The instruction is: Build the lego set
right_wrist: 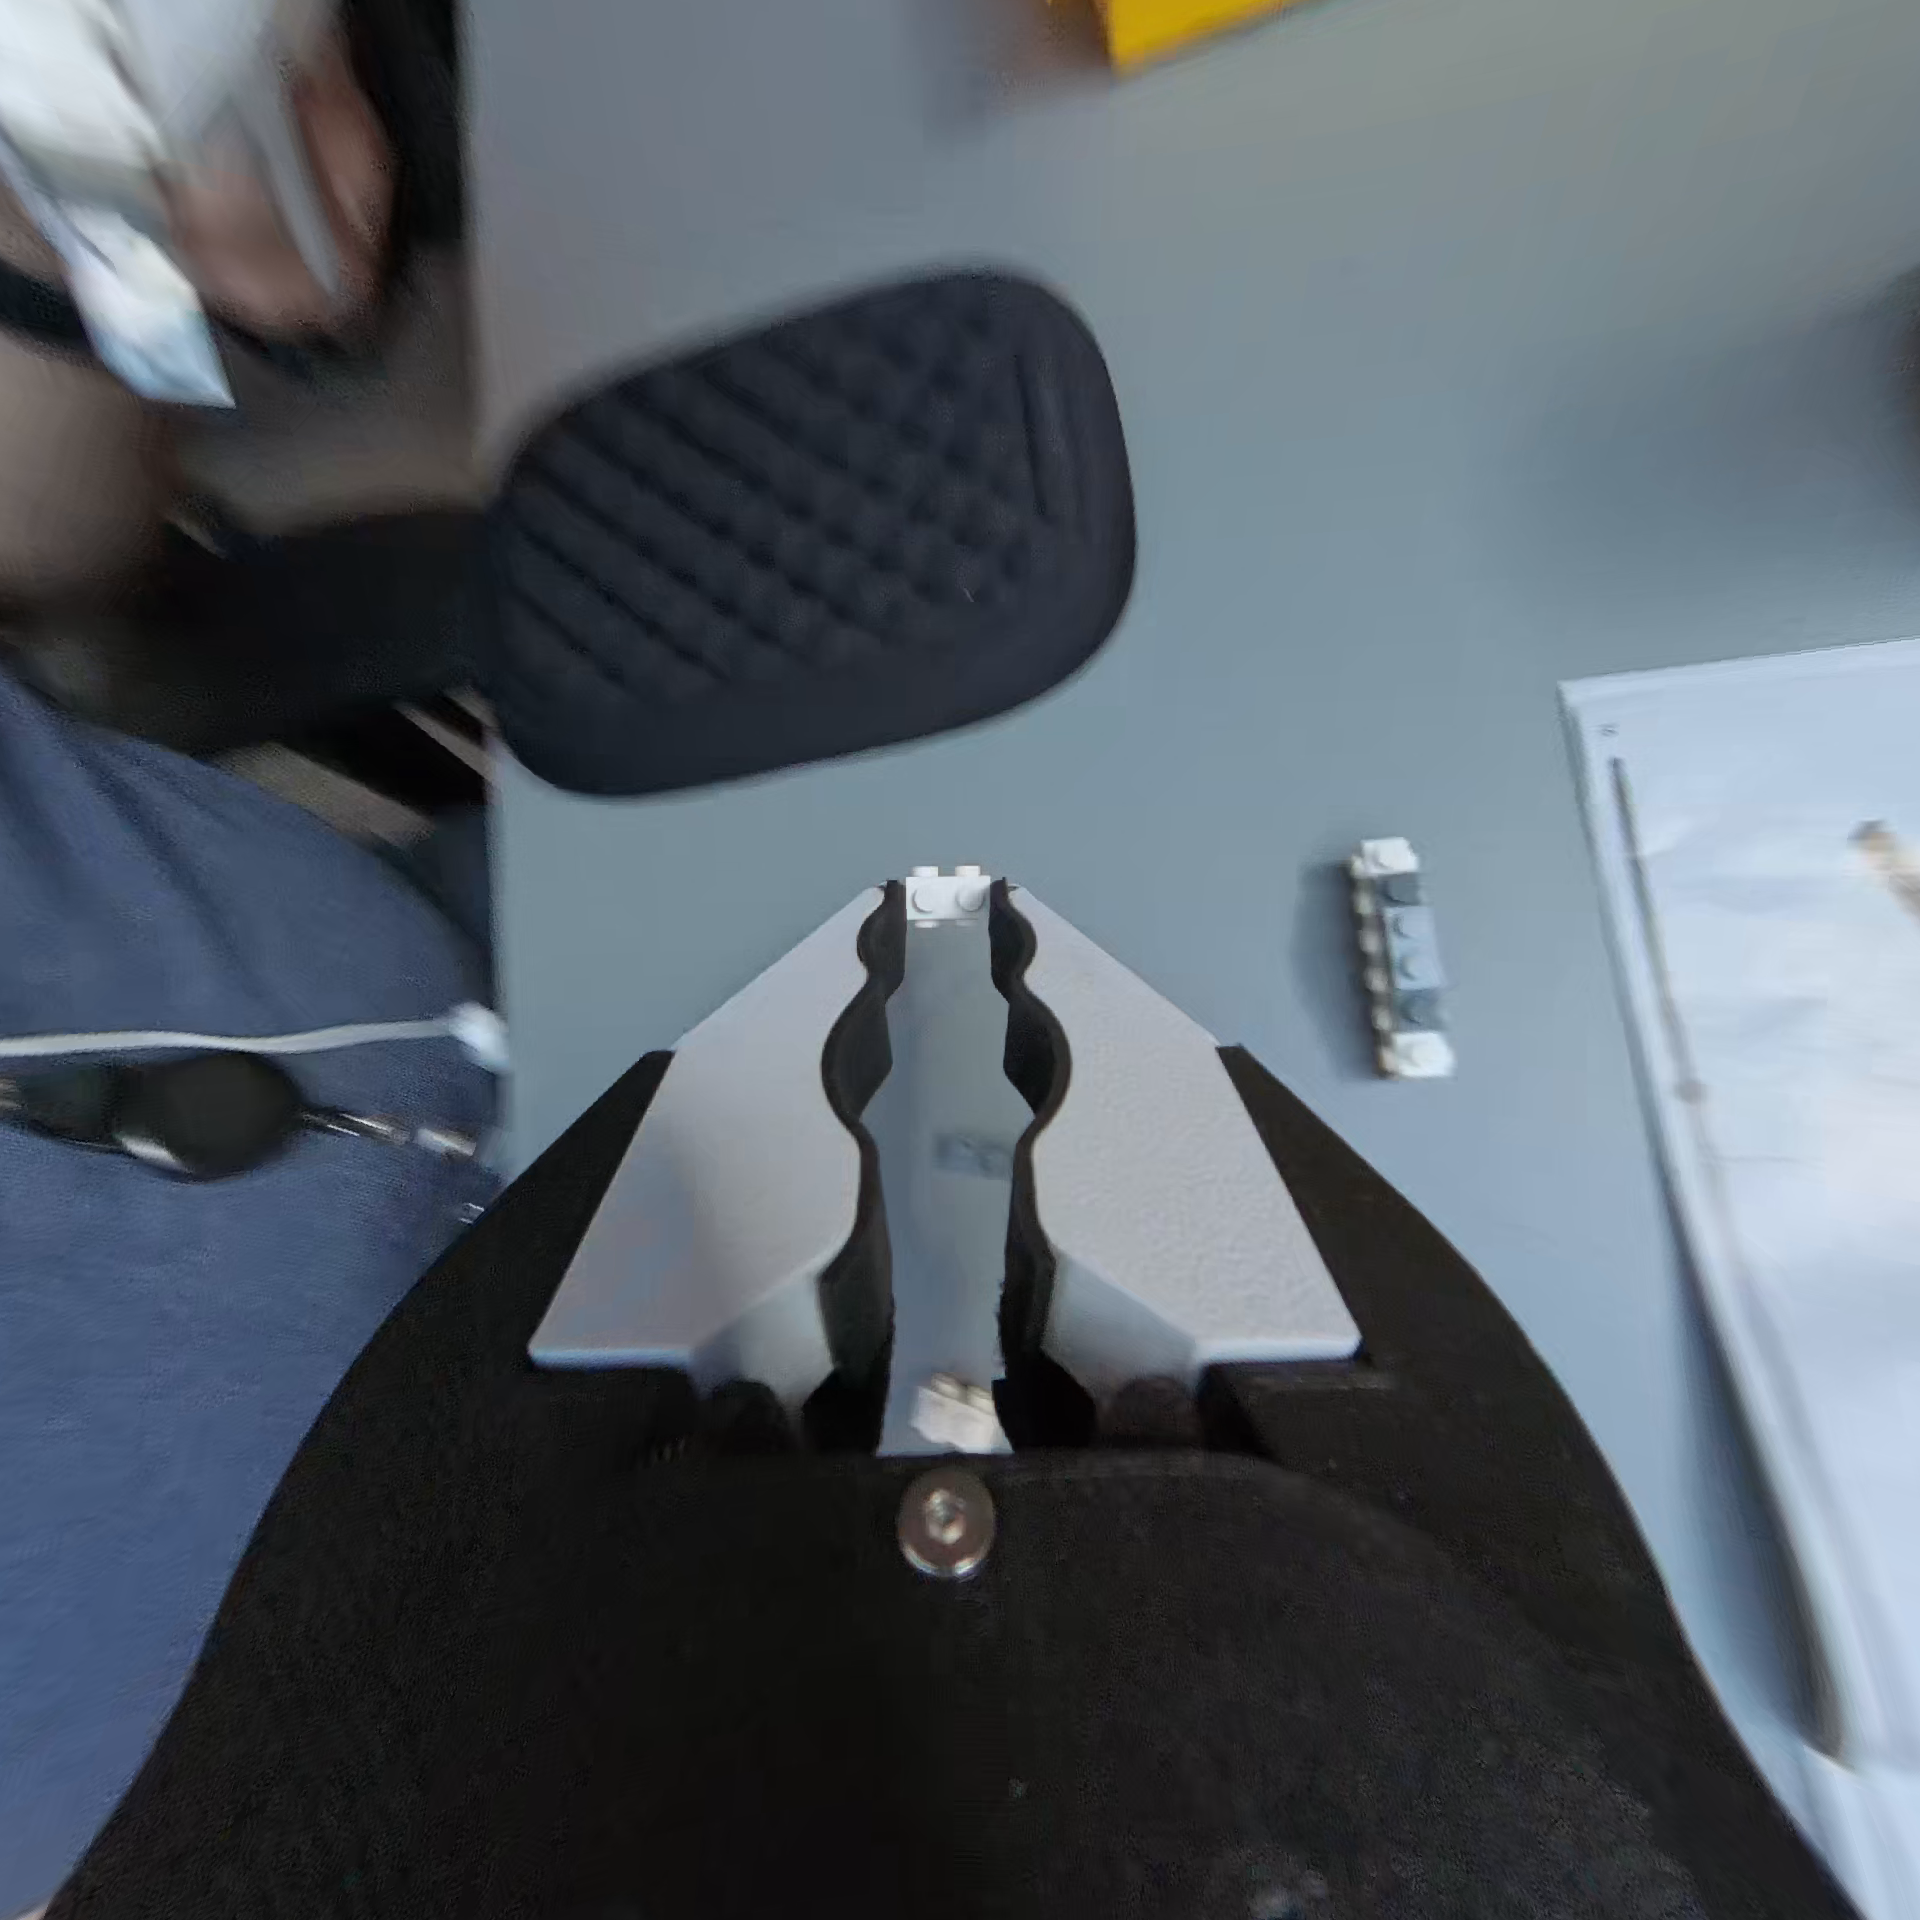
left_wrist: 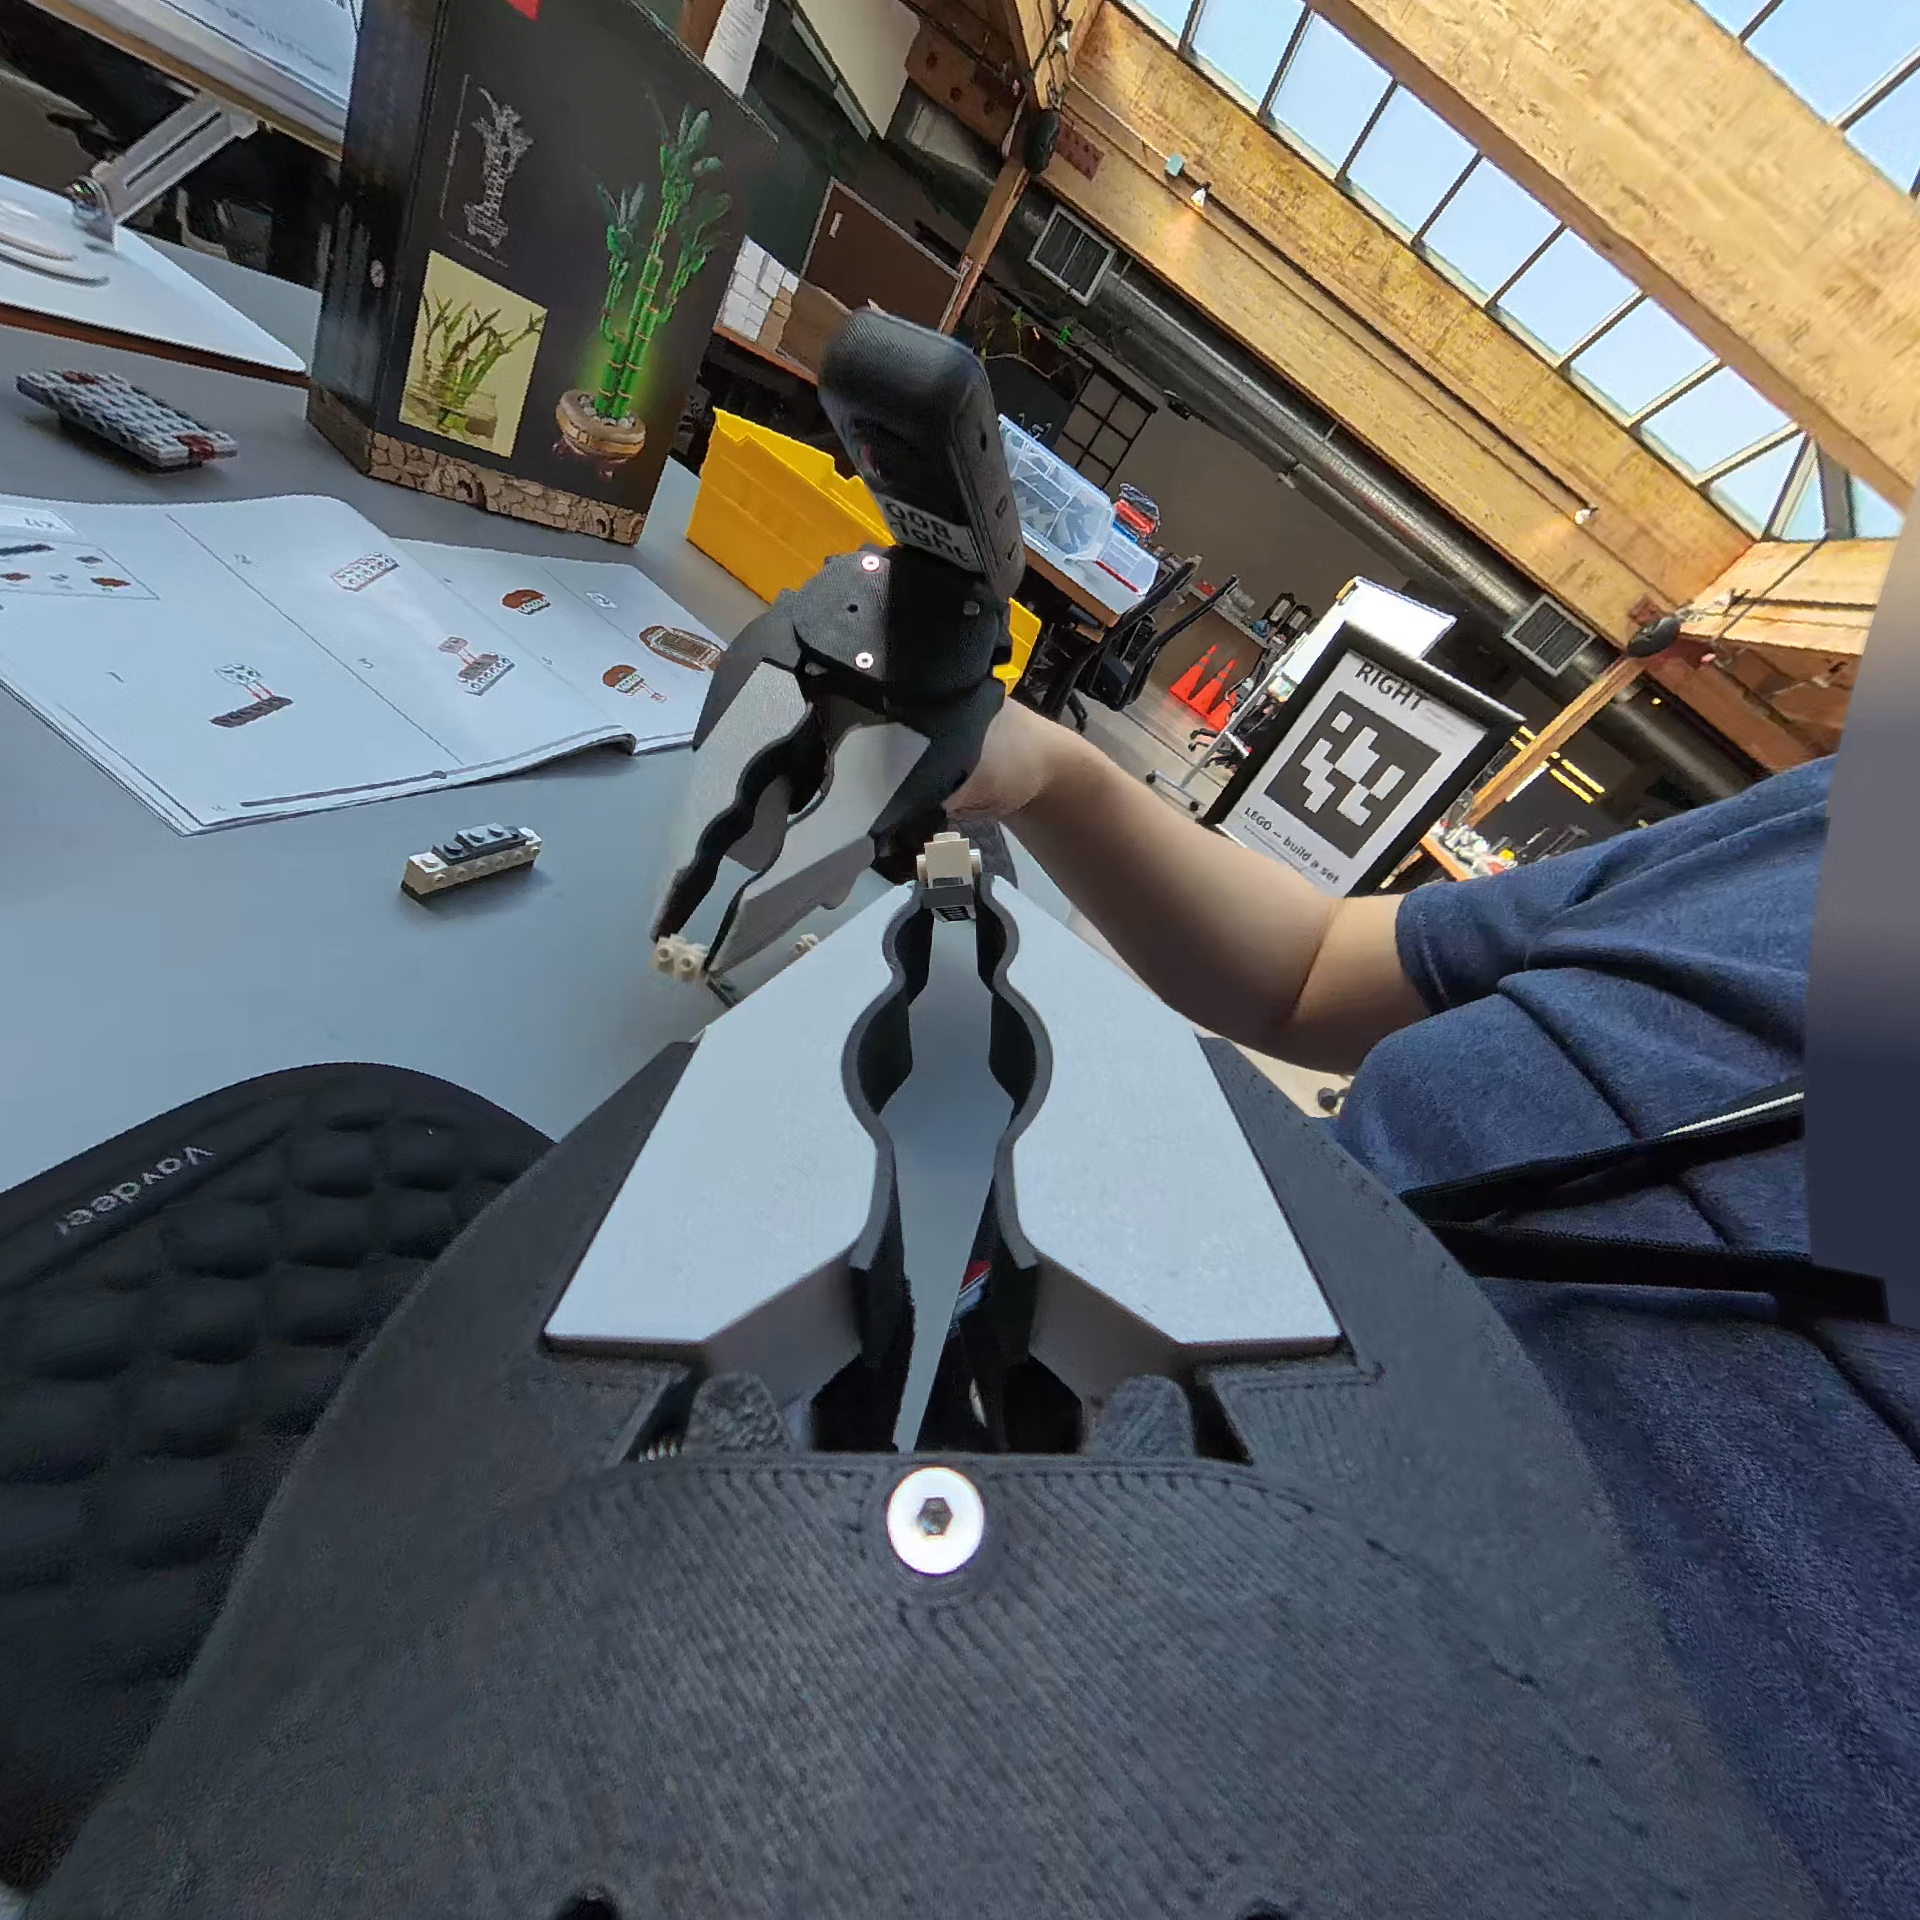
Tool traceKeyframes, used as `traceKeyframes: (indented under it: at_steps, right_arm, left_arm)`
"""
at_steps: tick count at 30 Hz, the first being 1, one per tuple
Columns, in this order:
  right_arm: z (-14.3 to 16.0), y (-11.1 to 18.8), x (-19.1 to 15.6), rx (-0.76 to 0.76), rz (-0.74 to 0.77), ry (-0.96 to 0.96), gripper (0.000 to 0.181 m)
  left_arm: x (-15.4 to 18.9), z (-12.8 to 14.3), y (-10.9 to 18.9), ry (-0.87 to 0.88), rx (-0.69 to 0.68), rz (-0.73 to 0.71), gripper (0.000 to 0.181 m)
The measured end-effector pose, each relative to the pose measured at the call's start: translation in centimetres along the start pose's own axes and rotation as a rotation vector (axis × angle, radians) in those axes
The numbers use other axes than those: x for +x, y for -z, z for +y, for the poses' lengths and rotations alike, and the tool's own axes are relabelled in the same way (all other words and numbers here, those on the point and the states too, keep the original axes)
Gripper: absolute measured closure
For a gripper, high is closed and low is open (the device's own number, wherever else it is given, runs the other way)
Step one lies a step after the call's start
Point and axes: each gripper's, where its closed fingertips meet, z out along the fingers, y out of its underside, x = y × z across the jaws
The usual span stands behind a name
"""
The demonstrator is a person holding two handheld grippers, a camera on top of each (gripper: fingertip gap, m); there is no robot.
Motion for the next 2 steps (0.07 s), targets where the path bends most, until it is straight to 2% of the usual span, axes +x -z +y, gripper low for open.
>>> traceKeyframes:
  at_steps: [1,2]
  right_arm:
    - [-2.2,1.4,-1.4,0.185,-0.160,-0.156,0.167]
    - [-4.6,3.7,-2.7,0.380,-0.343,-0.294,0.167]
  left_arm:
    - [0.0,0.0,-0.1,0.044,0.008,0.022,0.175]
    - [0.1,0.0,-0.3,0.097,0.017,0.054,0.176]
